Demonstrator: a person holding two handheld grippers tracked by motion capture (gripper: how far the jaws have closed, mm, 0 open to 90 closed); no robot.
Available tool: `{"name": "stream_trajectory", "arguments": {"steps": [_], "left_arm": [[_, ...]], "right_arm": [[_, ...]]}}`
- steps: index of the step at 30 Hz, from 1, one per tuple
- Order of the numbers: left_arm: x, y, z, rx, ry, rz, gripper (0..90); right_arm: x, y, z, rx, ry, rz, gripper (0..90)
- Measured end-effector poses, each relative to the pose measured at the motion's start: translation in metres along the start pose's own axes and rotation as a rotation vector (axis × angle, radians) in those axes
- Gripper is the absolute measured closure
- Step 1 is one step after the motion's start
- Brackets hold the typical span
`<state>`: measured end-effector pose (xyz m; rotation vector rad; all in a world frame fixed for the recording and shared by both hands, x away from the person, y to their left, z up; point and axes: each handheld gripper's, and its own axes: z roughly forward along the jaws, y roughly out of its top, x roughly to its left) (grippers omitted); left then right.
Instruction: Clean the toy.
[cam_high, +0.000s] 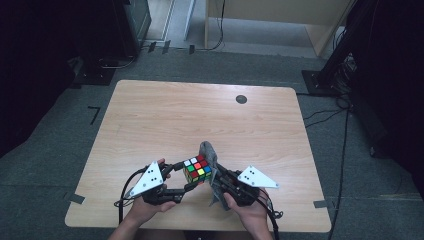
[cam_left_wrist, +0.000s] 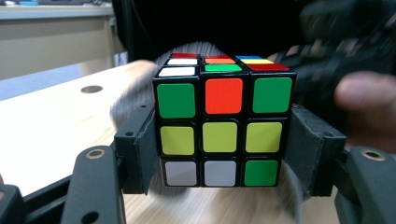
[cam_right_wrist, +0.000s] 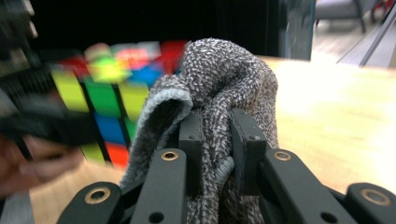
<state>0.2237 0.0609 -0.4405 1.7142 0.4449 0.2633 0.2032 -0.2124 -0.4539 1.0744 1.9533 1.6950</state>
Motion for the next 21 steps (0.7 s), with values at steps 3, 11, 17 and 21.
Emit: {"name": "stream_trajectory", "arguments": {"steps": [3,11,17,21], "left_arm": [[0.002,0.001,-0.002,-0.006,-0.002,-0.008,34.4],[0.000,0.000,0.002,0.010,-0.015,-0.010,34.4],[0.008,0.003,-0.007,-0.055,-0.014,-0.073,34.4],[0.011,0.004,-0.012,-0.109,0.014,-0.107,34.4]], "right_arm": [[0.002,-0.002,0.002,0.009,0.005,0.011,77.5],[0.002,0.010,-0.010,-0.113,0.027,0.024,77.5],[-0.001,-0.005,0.003,-0.004,0.025,0.008,77.0],[0.003,-0.009,0.006,-0.053,0.073,0.098,77.1]]}}
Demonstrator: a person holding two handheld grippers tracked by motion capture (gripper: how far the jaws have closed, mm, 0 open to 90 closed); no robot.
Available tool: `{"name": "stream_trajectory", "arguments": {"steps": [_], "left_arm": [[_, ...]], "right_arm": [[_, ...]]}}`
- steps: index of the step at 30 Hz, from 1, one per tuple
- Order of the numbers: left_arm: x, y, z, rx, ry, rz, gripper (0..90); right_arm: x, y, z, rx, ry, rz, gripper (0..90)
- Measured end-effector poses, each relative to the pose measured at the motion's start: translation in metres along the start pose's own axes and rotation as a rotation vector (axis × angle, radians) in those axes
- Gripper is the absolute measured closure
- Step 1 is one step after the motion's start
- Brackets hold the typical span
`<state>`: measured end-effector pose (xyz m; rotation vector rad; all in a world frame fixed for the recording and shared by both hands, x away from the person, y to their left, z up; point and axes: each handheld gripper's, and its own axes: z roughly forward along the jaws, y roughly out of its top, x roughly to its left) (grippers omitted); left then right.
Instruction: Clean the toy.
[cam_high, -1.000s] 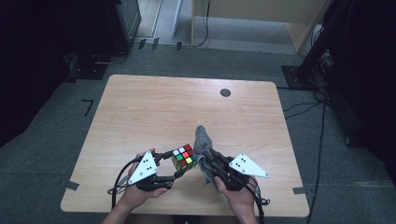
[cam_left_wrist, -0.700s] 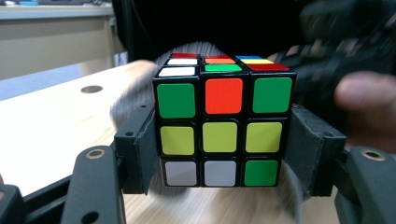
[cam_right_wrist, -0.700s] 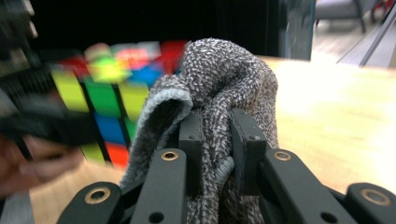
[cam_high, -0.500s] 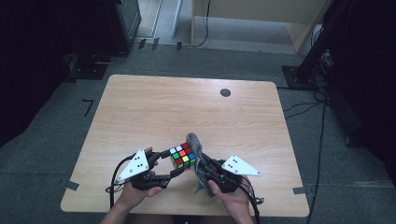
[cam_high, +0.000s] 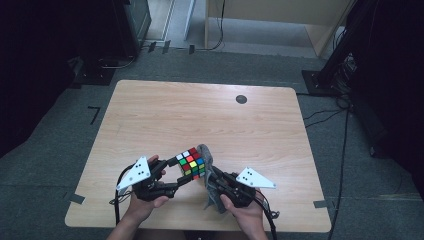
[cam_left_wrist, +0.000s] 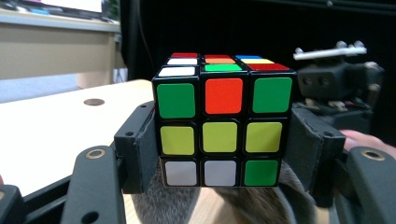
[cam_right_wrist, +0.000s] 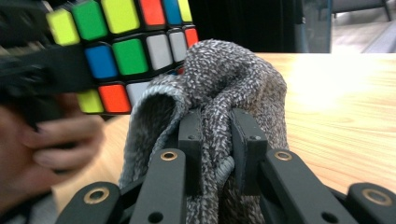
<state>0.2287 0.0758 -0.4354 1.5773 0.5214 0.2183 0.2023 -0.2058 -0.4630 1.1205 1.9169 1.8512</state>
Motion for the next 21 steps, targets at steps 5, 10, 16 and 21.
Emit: {"name": "stream_trajectory", "arguments": {"steps": [5,10,16,21], "left_arm": [[-0.001,0.001,-0.001,-0.037,0.012,-0.016,34.4],[-0.001,0.000,-0.001,-0.054,0.030,-0.037,34.4],[-0.003,-0.003,0.002,-0.054,0.037,-0.045,34.4],[-0.006,-0.004,0.005,-0.045,0.042,-0.036,34.4]], "right_arm": [[0.007,-0.004,0.004,-0.024,0.007,0.038,77.7],[0.008,-0.012,0.011,0.003,0.029,0.113,77.3],[0.018,-0.016,0.016,-0.013,0.086,0.149,77.5],[0.028,-0.018,0.018,-0.013,0.121,0.122,77.9]]}}
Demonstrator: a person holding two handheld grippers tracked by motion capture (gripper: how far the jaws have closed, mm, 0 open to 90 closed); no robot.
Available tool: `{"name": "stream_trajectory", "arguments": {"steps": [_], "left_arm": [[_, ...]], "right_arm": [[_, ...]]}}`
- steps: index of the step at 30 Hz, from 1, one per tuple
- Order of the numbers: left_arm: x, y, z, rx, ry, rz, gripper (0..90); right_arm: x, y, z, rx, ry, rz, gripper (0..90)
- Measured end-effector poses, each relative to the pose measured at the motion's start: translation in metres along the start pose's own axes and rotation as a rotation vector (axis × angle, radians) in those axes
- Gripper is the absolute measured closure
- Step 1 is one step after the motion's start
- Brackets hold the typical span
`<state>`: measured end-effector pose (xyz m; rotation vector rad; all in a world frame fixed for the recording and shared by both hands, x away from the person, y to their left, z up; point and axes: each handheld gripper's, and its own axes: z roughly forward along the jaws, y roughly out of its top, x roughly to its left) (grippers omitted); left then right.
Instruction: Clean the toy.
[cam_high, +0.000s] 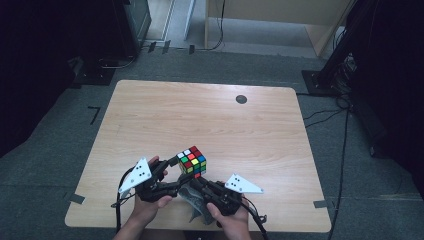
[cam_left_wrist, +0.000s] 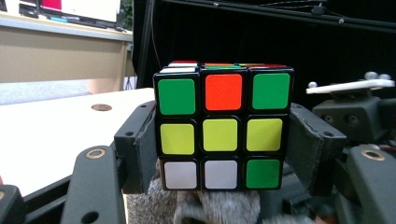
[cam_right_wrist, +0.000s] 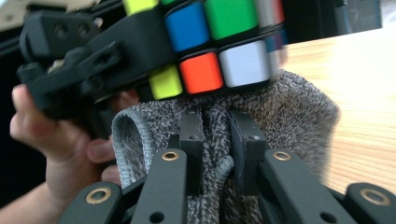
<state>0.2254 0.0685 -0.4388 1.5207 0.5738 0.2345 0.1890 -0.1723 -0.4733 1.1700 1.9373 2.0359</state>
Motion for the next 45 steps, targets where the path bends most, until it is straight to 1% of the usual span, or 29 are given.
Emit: {"name": "stream_trajectory", "arguments": {"steps": [1,3,4,7,8,9,11,14,16,17,18,19,22,24,25,27,29,30,32,33,35,37,38,39,40,44,45], "left_arm": [[0.001,0.001,-0.001,-0.004,0.005,-0.004,34.4],[0.004,0.002,-0.004,-0.014,0.018,-0.011,34.4],[0.006,0.003,-0.006,-0.019,0.021,-0.016,34.4],[0.010,0.004,-0.008,-0.031,0.029,-0.030,34.4],[0.010,0.004,-0.008,-0.030,0.028,-0.031,34.5],[0.010,0.004,-0.008,-0.030,0.029,-0.028,34.4],[0.009,0.004,-0.007,-0.027,0.025,-0.027,34.4],[0.006,0.002,-0.004,-0.015,0.021,-0.020,34.4],[0.006,0.002,-0.004,-0.012,0.020,-0.016,34.4],[0.006,0.002,-0.005,-0.015,0.021,-0.017,34.4],[0.007,0.003,-0.005,-0.017,0.024,-0.017,34.4],[0.008,0.003,-0.006,-0.022,0.023,-0.025,34.4],[0.010,0.004,-0.008,-0.026,0.029,-0.038,34.5],[0.010,0.004,-0.007,-0.025,0.029,-0.038,34.4],[0.009,0.003,-0.007,-0.025,0.026,-0.038,34.4],[0.008,0.003,-0.005,-0.020,0.023,-0.036,34.4],[0.008,0.002,-0.004,-0.012,0.027,-0.029,34.4],[0.008,0.002,-0.004,-0.009,0.031,-0.025,34.4],[0.009,0.002,-0.005,-0.009,0.034,-0.027,34.4],[0.010,0.002,-0.006,-0.013,0.037,-0.030,34.4],[0.011,0.003,-0.008,-0.020,0.038,-0.033,34.4],[0.011,0.004,-0.008,-0.022,0.036,-0.038,34.4],[0.011,0.004,-0.007,-0.021,0.037,-0.036,34.5],[0.010,0.003,-0.007,-0.016,0.035,-0.035,34.5],[0.010,0.003,-0.006,-0.014,0.032,-0.036,34.4],[0.008,0.002,-0.004,-0.002,0.032,-0.020,34.5],[0.008,0.002,-0.005,-0.004,0.034,-0.021,34.4]], "right_arm": [[0.001,0.000,0.000,-0.002,-0.003,-0.014,78.0],[0.000,0.001,-0.002,-0.015,-0.006,-0.018,78.3],[-0.002,0.003,-0.004,-0.033,-0.015,-0.020,78.6],[-0.009,0.008,-0.012,-0.088,-0.033,0.001,79.4],[-0.009,0.009,-0.014,-0.097,-0.036,0.004,79.4],[-0.009,0.010,-0.014,-0.100,-0.037,-0.004,79.4],[-0.006,0.008,-0.012,-0.096,-0.022,-0.019,79.5],[0.002,0.001,-0.002,-0.048,0.034,-0.045,79.3],[0.007,-0.002,0.001,-0.031,0.048,-0.078,79.3],[0.009,-0.002,0.002,-0.030,0.045,-0.093,79.3],[0.008,-0.001,0.001,-0.034,0.035,-0.104,79.3],[0.006,0.001,-0.001,-0.039,0.021,-0.103,79.3],[-0.006,0.007,-0.010,-0.069,-0.047,-0.078,79.7],[-0.011,0.008,-0.014,-0.078,-0.072,-0.062,79.8],[-0.011,0.008,-0.014,-0.080,-0.074,-0.062,79.9],[-0.005,0.007,-0.011,-0.076,-0.045,-0.082,79.8],[0.002,0.003,-0.006,-0.060,-0.004,-0.099,79.7],[0.007,0.001,-0.003,-0.046,0.018,-0.115,79.7],[0.010,0.001,-0.002,-0.039,0.018,-0.142,79.7],[0.009,0.002,-0.003,-0.038,0.011,-0.145,79.7],[0.003,0.007,-0.008,-0.059,-0.017,-0.137,79.8],[-0.004,0.011,-0.014,-0.079,-0.056,-0.114,79.9],[-0.005,0.011,-0.014,-0.085,-0.063,-0.109,79.9],[-0.006,0.010,-0.014,-0.081,-0.065,-0.114,79.8],[-0.004,0.009,-0.012,-0.075,-0.057,-0.122,79.8],[0.008,0.002,-0.003,-0.036,0.009,-0.164,79.5],[0.010,0.002,-0.002,-0.031,0.016,-0.176,79.5]]}}
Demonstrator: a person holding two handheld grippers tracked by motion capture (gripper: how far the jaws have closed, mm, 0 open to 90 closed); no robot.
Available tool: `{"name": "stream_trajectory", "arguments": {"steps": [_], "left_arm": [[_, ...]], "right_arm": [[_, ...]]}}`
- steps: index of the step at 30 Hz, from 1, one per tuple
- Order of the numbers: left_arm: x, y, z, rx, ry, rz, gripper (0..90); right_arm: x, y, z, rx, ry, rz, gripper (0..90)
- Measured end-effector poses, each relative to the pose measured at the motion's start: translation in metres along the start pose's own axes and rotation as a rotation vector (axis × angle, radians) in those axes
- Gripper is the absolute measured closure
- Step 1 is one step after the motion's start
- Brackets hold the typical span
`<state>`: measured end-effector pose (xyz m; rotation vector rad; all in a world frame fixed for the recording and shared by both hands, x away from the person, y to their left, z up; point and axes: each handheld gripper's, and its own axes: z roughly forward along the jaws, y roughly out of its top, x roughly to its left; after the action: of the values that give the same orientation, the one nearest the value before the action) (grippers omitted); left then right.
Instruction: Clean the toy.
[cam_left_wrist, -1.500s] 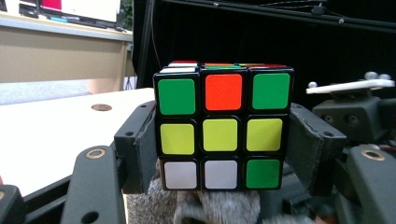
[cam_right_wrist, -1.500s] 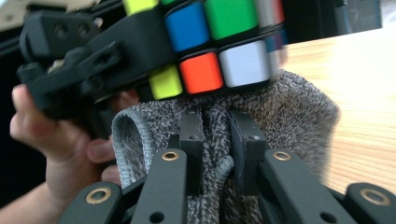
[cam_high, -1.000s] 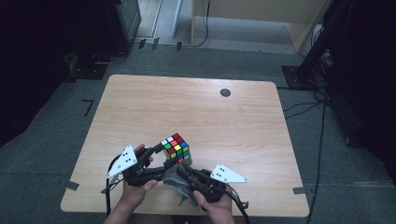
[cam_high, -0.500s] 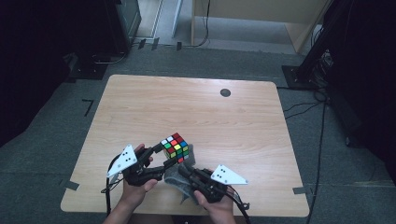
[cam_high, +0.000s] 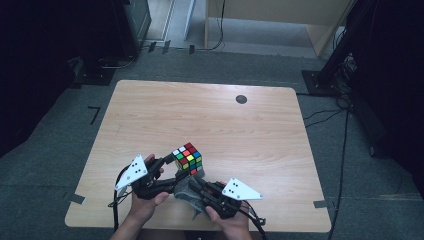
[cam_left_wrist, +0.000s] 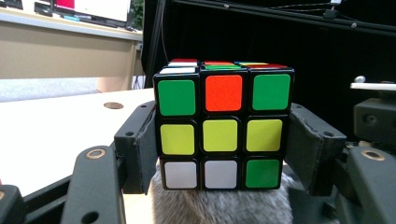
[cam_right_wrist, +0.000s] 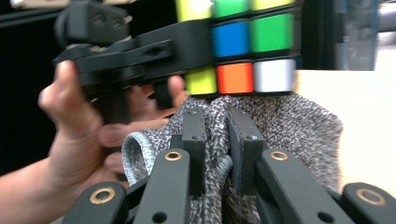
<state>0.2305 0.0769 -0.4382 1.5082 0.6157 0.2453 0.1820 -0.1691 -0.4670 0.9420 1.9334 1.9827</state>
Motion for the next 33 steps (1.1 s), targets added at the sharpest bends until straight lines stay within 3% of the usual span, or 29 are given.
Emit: {"name": "stream_trajectory", "arguments": {"steps": [2,5,9,11,15,18,22,26,29,33], "left_arm": [[0.002,0.001,-0.002,-0.005,0.008,-0.003,34.5],[0.006,0.002,-0.004,-0.012,0.020,-0.016,34.4],[0.008,0.002,-0.005,-0.014,0.033,-0.019,34.4],[0.008,0.002,-0.004,-0.009,0.036,-0.017,34.5],[0.008,0.000,-0.002,0.001,0.042,-0.014,34.4],[0.010,-0.003,0.000,0.009,0.052,-0.019,34.4],[0.014,-0.007,0.003,0.020,0.069,-0.038,34.4],[0.021,-0.010,0.003,0.025,0.087,-0.065,34.4],[0.021,-0.009,0.004,0.026,0.098,-0.070,34.4],[0.017,-0.004,0.005,0.016,0.109,-0.068,34.4]], "right_arm": [[-0.002,0.002,-0.002,0.000,-0.009,-0.006,79.5],[-0.015,0.006,-0.010,-0.008,-0.083,-0.010,79.5],[-0.042,0.011,-0.022,0.001,-0.254,-0.007,79.6],[-0.055,0.012,-0.027,0.021,-0.342,-0.057,79.4],[-0.070,0.006,-0.028,0.090,-0.433,-0.092,74.1],[-0.074,0.002,-0.026,0.125,-0.447,-0.086,61.3],[-0.065,0.006,-0.024,0.061,-0.427,-0.114,44.7],[-0.053,0.015,-0.024,0.002,-0.429,-0.156,39.3],[-0.044,0.017,-0.022,-0.011,-0.379,-0.152,38.9],[-0.027,0.013,-0.005,0.013,-0.280,-0.143,35.7]]}}
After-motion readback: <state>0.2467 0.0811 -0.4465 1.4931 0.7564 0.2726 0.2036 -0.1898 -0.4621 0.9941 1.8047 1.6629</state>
